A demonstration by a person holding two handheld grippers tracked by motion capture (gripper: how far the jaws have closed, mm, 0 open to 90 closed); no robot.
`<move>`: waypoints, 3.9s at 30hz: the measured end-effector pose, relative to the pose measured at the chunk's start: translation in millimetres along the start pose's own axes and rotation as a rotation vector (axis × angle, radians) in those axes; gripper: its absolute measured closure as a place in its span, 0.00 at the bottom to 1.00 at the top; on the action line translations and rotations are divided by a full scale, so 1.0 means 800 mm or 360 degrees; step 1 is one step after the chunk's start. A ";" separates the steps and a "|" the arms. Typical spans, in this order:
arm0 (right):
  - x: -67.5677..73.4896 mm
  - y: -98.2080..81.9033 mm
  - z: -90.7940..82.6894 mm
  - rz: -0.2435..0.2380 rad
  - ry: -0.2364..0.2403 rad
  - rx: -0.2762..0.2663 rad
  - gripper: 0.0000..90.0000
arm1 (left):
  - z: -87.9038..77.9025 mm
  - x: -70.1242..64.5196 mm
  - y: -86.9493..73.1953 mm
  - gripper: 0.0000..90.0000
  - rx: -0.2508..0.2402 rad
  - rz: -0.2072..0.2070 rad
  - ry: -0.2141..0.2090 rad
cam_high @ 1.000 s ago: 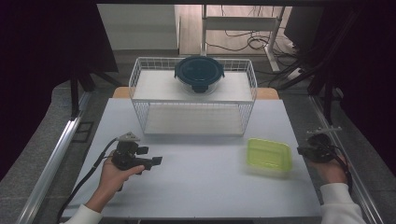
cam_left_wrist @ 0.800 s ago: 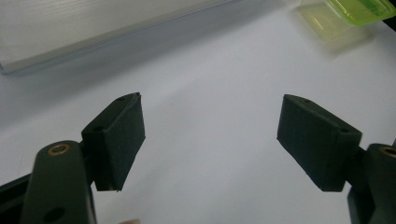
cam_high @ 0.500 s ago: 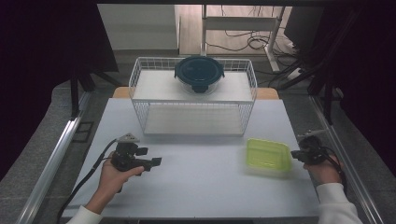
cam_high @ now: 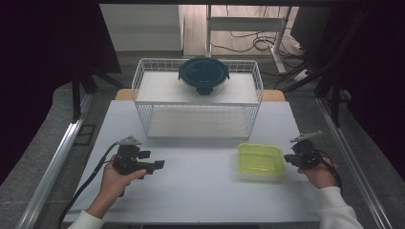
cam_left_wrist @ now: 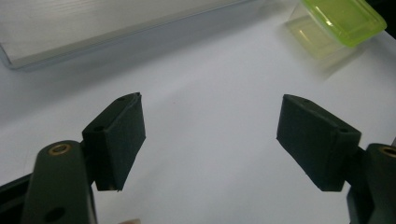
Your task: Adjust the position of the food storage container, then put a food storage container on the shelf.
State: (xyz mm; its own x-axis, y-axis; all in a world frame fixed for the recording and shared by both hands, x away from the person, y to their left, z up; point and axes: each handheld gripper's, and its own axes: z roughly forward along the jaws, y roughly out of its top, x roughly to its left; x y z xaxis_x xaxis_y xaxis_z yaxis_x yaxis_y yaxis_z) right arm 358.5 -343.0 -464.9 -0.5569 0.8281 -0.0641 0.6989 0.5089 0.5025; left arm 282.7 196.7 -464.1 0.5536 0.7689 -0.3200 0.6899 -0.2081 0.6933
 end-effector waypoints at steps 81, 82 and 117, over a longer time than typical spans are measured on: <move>0.191 0.090 0.068 -0.0489 0.0306 -0.0006 0.98 | -0.001 0.007 -0.003 0.26 -0.0003 -0.0046 -0.0014; 0.186 0.088 0.063 -0.0477 0.0300 -0.0033 0.98 | 0.000 0.007 -0.004 0.26 -0.0006 -0.0053 -0.0016; 0.150 0.037 0.010 0.0214 0.0644 -0.0396 0.27 | 0.011 0.001 -0.008 0.25 -0.0073 -0.0109 -0.0059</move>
State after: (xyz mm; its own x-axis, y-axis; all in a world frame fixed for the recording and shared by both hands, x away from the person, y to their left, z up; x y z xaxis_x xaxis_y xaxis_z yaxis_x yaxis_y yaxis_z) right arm 315.7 -226.7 -464.9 -0.6331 0.6998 0.3308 0.6756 0.2910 0.6774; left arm 282.9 193.5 -474.7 0.5234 0.7572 -0.3906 0.7050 -0.1275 0.6976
